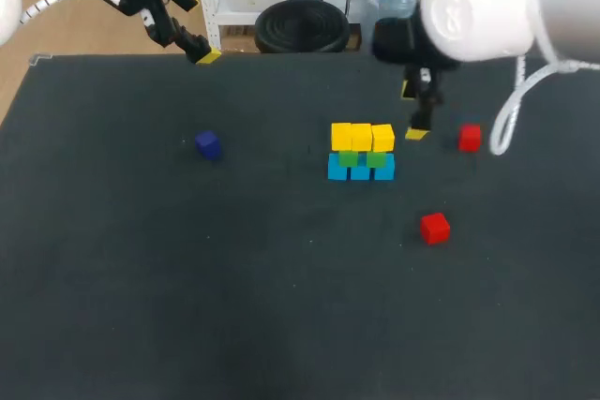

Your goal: Place the blue cubes, place green cubes on the blue cubes, place the yellow cubes on the green cubes, then place the red cubes on the yellow cubes, and place purple cube on the red cubes.

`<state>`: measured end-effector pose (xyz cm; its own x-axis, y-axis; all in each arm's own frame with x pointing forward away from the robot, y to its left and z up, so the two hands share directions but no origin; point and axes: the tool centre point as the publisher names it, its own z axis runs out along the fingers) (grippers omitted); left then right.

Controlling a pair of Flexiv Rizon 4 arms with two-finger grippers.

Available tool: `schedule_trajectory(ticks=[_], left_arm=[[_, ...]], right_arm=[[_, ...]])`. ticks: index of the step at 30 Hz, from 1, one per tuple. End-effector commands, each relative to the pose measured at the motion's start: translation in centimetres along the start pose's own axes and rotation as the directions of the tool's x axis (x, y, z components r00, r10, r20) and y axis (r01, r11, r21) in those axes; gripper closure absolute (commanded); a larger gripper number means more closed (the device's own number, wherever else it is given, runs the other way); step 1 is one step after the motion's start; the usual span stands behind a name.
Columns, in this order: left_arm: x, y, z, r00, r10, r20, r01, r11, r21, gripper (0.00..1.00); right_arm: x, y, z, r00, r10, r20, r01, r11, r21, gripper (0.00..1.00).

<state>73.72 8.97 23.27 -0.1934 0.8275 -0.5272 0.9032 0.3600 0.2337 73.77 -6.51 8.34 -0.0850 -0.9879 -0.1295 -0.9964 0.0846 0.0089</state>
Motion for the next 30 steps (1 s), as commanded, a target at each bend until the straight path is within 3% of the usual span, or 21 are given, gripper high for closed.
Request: schedule_trajectory(ticks=[1,6,14,21,30], left_arm=[[0.1,0.1,0.0,1.0,0.002,0.002,-0.002,1.0,0.002,0.0],[0.1,0.1,0.0,1.0,0.002,0.002,-0.002,1.0,0.002,0.0],[0.1,0.1,0.0,1.0,0.002,0.002,-0.002,1.0,0.002,0.0],[0.1,0.1,0.0,1.0,0.002,0.002,-0.002,1.0,0.002,0.0],[0.1,0.1,0.0,1.0,0.002,0.002,-0.002,1.0,0.002,0.0]], right_arm=[[3.1,0.6,-1.8,0.999,0.036,0.039,-0.038,0.997,0.069,0.0],[4.9,-0.1,-2.6,0.995,0.086,0.047,-0.09,0.991,0.097,0.0],[6.7,0.0,-1.1,0.987,0.149,0.058,-0.155,0.982,0.112,0.0],[7.5,-0.3,0.2,0.99,0.129,0.052,-0.135,0.984,0.113,0.0],[11.2,-3.1,1.5,0.997,0.072,-0.027,-0.07,0.994,0.083,0.0]])
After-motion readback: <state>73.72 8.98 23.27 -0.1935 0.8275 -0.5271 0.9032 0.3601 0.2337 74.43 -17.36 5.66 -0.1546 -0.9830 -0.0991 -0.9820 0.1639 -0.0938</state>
